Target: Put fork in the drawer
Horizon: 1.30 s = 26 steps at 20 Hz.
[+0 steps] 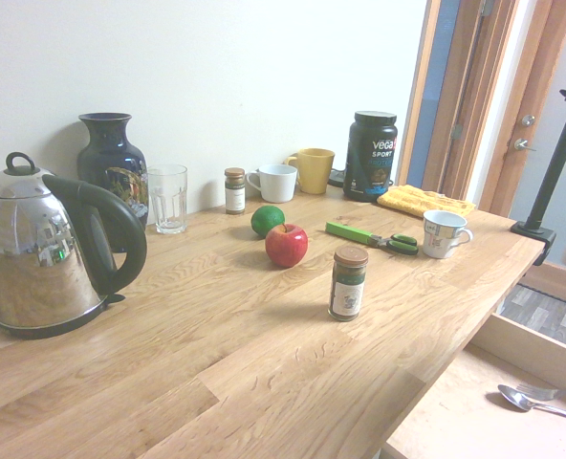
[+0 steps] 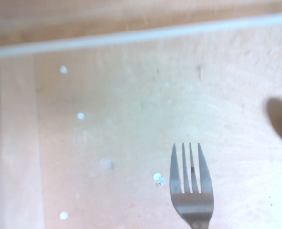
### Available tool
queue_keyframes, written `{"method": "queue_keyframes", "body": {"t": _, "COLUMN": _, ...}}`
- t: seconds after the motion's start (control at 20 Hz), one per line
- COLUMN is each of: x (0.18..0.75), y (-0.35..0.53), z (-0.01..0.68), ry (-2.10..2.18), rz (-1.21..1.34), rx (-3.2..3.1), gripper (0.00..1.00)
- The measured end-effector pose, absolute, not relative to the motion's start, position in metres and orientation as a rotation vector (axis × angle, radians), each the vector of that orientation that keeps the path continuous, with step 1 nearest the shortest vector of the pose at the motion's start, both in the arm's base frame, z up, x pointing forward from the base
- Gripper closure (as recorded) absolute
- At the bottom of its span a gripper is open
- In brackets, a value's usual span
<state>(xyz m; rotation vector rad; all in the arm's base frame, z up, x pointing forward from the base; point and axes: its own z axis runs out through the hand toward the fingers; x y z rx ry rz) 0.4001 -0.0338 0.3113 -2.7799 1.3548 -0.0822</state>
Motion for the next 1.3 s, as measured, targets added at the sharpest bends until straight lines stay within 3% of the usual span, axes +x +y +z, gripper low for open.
{"method": "queue_keyframes", "body": {"t": 1.3, "x": 0.434, "y": -0.04, "z": 0.209, "ry": 1.344, "rz": 0.087, "rx": -2.849, "gripper": 1.0}}
